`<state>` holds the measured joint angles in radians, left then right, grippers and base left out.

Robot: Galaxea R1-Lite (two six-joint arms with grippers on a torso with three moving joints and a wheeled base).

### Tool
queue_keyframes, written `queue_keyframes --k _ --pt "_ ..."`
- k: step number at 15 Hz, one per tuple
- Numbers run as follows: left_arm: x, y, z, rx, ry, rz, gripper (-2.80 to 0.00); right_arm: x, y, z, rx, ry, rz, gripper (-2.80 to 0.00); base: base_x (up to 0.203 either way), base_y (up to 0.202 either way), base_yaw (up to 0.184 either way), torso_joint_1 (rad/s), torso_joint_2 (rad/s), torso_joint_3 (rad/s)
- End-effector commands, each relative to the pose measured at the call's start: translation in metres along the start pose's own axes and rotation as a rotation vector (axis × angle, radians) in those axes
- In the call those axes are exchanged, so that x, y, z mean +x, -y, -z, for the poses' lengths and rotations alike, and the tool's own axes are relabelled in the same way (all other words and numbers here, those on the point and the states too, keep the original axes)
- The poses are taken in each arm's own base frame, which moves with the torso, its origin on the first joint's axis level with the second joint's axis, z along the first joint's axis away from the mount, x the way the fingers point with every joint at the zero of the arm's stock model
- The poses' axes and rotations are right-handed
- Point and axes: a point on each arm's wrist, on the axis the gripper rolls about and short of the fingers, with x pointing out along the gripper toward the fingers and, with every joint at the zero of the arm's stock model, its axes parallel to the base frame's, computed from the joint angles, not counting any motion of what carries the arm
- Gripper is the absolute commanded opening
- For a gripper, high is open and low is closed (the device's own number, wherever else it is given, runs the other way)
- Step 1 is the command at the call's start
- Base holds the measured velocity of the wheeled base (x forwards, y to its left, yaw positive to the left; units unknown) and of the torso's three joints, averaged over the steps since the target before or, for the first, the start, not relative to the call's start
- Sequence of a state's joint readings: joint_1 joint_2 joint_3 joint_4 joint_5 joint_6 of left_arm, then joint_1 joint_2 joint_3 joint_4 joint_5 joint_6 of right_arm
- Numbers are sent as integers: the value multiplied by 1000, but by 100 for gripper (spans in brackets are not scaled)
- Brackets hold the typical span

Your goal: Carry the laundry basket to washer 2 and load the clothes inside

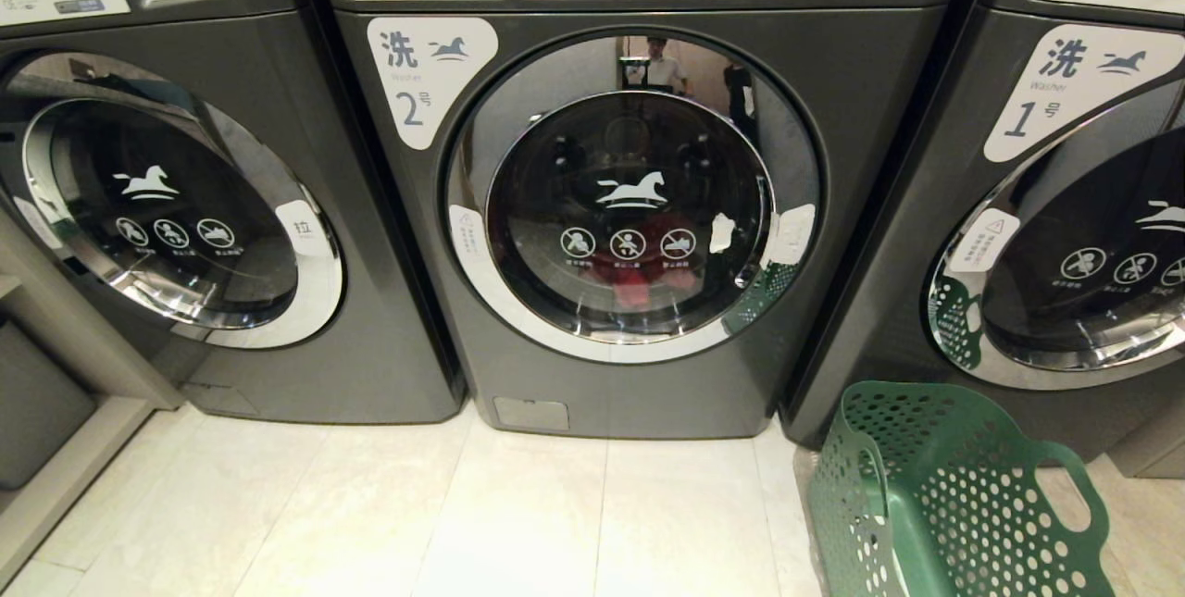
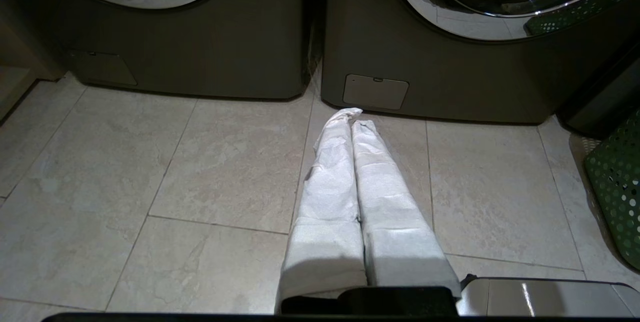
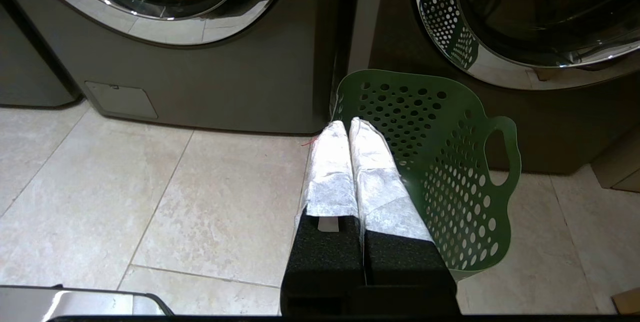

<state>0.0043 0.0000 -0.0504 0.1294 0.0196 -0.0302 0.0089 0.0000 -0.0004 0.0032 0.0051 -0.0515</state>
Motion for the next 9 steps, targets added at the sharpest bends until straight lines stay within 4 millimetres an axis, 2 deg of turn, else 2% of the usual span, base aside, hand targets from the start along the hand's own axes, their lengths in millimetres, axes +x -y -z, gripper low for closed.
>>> queue_keyframes --k 1,7,9 --pt "0 0 0 0 -1 -1 -280 0 0 0 -5 -2 -3 -280 0 0 0 0 0 0" --pt "0 0 0 -1 0 -2 -280 0 0 0 -10 2 -6 -280 0 0 0 0 0 0" --pt "0 0 0 -1 1 -1 -280 0 0 0 -8 1 -6 -280 0 0 0 15 -224 -222"
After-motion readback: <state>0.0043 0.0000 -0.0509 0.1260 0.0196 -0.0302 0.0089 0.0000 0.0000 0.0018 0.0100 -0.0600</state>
